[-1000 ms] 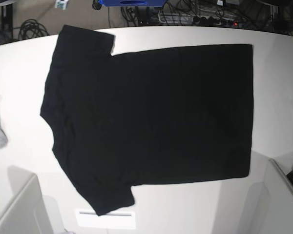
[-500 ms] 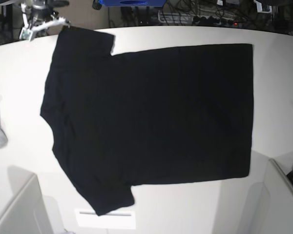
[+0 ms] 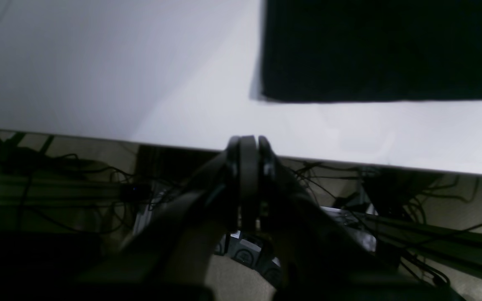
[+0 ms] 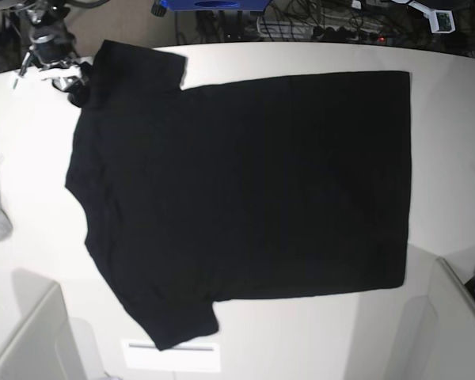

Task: Fold the T-shirt properly
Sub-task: 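Lower the right gripper to the shirt's shoulder corner and grasp it, then lower the left gripper to the hem corner and grasp it, then lift both grasped corners and pull the shirt toward the robot, then drag the shirt edge further with both grippers and lay it flat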

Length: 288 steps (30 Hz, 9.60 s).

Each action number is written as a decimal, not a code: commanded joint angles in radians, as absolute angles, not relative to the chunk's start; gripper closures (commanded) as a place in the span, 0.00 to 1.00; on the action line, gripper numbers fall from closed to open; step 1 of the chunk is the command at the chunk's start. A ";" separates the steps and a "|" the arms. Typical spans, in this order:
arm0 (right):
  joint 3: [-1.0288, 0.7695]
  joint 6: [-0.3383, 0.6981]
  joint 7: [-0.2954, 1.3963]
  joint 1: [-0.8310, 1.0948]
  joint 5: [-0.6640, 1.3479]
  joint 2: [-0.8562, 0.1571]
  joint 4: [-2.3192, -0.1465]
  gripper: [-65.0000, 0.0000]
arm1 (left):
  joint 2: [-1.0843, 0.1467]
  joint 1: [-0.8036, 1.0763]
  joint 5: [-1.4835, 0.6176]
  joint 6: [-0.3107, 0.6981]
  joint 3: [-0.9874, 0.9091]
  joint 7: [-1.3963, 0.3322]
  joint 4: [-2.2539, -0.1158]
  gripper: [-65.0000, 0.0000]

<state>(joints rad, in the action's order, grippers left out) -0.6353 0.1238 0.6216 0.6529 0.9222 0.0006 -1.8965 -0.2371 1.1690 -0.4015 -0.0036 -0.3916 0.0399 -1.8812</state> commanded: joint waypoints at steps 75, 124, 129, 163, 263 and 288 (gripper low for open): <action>-0.725 0.438 0.915 0.475 0.947 -0.054 -1.399 1.00 | -0.081 0.688 -0.903 0.484 -0.808 -0.604 -1.616 0.58; -0.733 0.440 0.915 0.625 0.903 0.024 -1.859 1.00 | -0.131 0.773 -0.911 0.440 -0.809 -0.667 -1.840 1.00; -0.727 0.435 0.924 0.545 0.897 0.018 -1.934 1.00 | -0.134 0.760 -0.911 0.438 -0.796 -0.668 -1.860 1.00; -0.723 0.278 1.115 -0.084 0.800 -0.016 -1.587 1.00 | -0.120 0.243 -0.881 0.289 -0.918 -1.115 -1.831 1.00; -0.796 0.137 0.868 0.232 0.802 0.120 -1.736 0.52 | -0.082 0.030 -0.757 0.268 -1.069 -1.106 -1.474 0.42; -0.791 0.050 0.748 0.110 0.802 0.101 -1.455 0.40 | -0.097 0.070 -0.757 0.268 -0.920 -1.003 -1.469 1.00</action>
